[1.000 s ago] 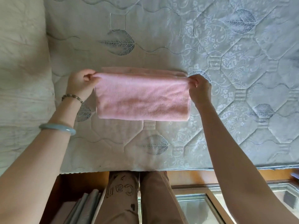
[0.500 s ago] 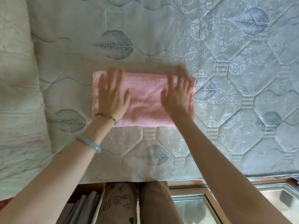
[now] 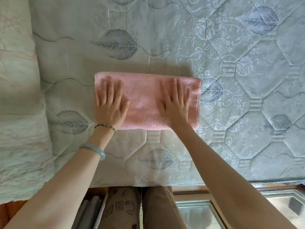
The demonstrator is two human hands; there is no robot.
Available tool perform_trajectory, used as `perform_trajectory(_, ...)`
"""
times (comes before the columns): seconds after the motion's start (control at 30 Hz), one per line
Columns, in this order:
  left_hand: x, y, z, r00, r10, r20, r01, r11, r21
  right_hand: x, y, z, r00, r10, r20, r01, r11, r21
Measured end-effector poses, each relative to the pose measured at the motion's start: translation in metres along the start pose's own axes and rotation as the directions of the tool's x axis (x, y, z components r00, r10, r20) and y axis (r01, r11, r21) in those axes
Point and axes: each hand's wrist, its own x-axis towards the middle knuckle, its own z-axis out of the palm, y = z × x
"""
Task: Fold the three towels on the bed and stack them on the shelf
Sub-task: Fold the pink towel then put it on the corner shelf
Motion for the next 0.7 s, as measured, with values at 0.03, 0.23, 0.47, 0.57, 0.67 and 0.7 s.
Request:
perform_trajectory(0.03, 0.000, -0.007, 0.002, 1.000, 0.007, 0.017, -0.007, 1.000, 0.002, -0.001, 0.010, 0.000, 1.000, 0.023, 0.011, -0.023, 1.000, -0.003)
perform_trajectory(0.23, 0.004, -0.005, -0.009, 0.991, -0.131, -0.027, 0.123, 0.970, -0.209, 0.002, 0.011, -0.005, 0.998, 0.055, 0.024, -0.055, 0.999, 0.003)
perform_trajectory(0.47, -0.001, -0.017, -0.028, 0.872, -0.490, 0.015, 0.400, 0.692, -0.601, 0.005, -0.071, -0.012, 0.998, -0.069, -0.003, 0.069, 0.996, 0.054)
perform_trajectory(0.57, 0.002, -0.015, -0.039, 0.823, -0.529, 0.205, 0.526, 0.577, -0.624, 0.011, -0.083, 0.006, 0.999, -0.040, 0.034, 0.037, 0.996, 0.081)
perform_trajectory(0.67, 0.007, -0.019, -0.048, 0.786, -0.508, 0.351, 0.618, 0.628, -0.474, 0.010, -0.081, 0.011, 0.996, -0.047, 0.081, 0.043, 0.997, 0.058)
perform_trajectory(0.7, 0.008, -0.020, -0.052, 0.771, -0.499, 0.395, 0.634, 0.652, -0.415, 0.011, -0.081, 0.008, 0.995, -0.051, 0.088, 0.046, 0.997, 0.062)
